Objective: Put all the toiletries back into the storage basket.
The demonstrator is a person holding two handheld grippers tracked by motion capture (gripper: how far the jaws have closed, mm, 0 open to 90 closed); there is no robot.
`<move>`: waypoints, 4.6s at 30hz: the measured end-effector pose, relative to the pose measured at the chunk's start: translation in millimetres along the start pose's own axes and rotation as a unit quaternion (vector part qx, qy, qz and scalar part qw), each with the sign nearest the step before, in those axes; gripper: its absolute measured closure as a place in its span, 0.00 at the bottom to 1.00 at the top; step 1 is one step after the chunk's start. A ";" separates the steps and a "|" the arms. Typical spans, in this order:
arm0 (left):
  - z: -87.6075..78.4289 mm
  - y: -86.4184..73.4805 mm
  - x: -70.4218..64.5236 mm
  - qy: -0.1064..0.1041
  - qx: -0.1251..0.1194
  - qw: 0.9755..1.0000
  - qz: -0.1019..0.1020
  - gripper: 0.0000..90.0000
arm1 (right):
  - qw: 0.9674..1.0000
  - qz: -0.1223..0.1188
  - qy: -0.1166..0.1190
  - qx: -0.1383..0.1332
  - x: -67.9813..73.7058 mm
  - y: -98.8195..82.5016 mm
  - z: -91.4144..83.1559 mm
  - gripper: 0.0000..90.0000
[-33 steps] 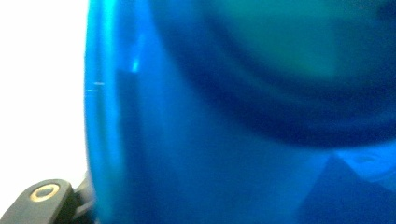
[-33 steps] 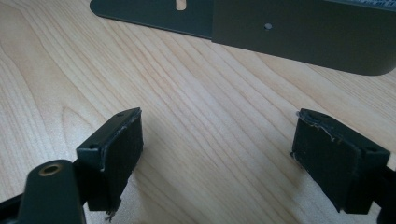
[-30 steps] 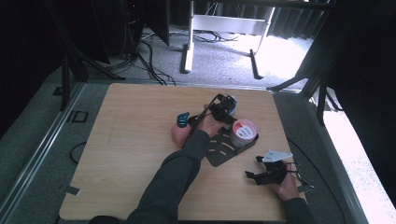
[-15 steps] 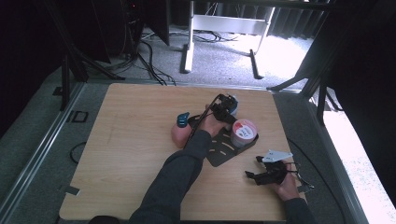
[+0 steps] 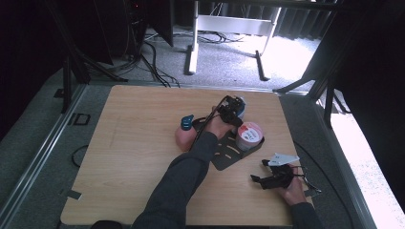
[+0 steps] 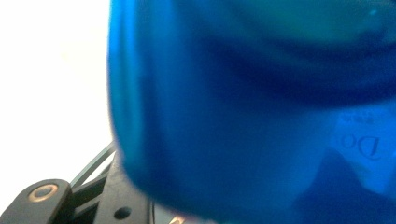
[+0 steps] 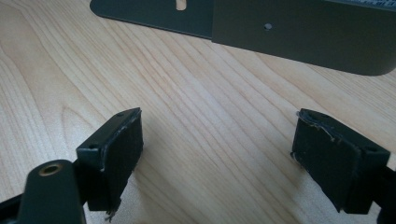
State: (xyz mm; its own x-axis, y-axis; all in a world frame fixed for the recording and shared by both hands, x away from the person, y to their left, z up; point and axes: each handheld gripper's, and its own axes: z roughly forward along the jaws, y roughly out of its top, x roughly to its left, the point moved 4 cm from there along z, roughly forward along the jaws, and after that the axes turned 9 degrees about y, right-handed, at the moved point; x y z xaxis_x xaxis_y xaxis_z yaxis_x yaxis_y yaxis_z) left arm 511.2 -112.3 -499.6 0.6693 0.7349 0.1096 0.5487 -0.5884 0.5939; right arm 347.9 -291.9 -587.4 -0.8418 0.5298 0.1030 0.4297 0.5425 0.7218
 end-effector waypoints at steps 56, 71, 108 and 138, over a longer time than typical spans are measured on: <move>-9.5 -26.2 3.3 -0.021 0.003 1.000 -0.019 0.50 | 1.000 0.000 0.000 0.000 0.1 0.0 0.0 0.18; -50.8 -47.5 12.4 -0.013 -0.002 1.000 0.019 0.57 | 1.000 0.000 0.001 0.000 0.1 0.1 0.1 0.18; -109.4 -77.3 77.8 0.032 -0.012 0.999 0.011 1.00 | 1.000 0.000 0.001 0.000 0.0 0.1 0.1 0.18; -128.6 -94.6 115.0 0.038 -0.038 0.998 -0.019 0.77 | 1.000 0.001 0.001 0.001 0.1 0.1 0.1 0.18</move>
State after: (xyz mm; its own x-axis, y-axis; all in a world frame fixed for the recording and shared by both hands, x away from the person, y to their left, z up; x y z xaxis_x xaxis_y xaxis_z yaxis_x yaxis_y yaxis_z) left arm 471.9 71.2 -440.7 0.6064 0.7820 0.1441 0.5324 -0.5339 0.6569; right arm 347.9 -291.7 -587.4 -0.8420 0.5291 0.1056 0.4313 0.5425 0.7209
